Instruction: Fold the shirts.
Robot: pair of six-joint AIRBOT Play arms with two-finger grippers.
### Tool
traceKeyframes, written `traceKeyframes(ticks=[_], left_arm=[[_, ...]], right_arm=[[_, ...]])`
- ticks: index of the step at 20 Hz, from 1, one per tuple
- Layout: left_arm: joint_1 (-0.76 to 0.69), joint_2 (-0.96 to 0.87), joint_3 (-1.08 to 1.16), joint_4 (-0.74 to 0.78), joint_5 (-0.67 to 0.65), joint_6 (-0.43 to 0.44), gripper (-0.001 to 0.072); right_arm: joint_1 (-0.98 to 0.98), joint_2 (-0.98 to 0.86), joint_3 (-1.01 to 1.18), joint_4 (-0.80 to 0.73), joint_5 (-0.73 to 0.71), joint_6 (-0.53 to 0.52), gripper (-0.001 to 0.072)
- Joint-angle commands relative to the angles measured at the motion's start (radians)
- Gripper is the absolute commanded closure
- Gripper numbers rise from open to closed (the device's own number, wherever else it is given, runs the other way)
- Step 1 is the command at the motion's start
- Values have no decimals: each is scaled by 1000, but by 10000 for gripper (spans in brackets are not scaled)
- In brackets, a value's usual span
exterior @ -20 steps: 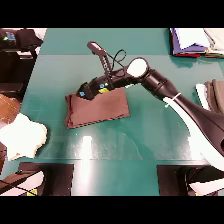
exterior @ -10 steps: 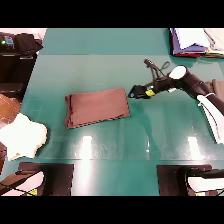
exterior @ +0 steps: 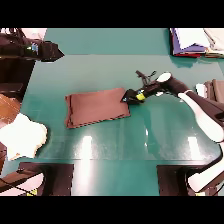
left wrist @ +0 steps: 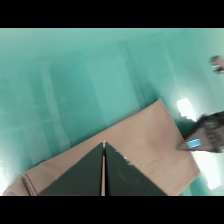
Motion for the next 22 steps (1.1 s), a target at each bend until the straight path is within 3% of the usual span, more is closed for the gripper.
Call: traceKeyframes(ticks=[1, 3, 4, 9, 15, 22], left_arm=[[-10, -10, 0, -11, 0, 0, 677], [-10, -10, 0, -13, -2, 0, 679], [-10, -10, 0, -13, -5, -1, 679], [-103, -10, 0, 13, -10, 0, 679], [-222, -10, 0, 13, 20, 0, 678], [-236, -10, 0, 5, 22, -3, 678]], right_arm=[[91, -108, 119, 61, 28, -26, 380], [113, -129, 177, 59, 23, -50, 656], [112, -129, 206, 50, 19, -58, 690], [-34, -36, 360, -121, 44, 27, 696], [-408, 206, 397, -352, 111, 141, 696], [-867, 312, 397, -363, 56, 121, 696]])
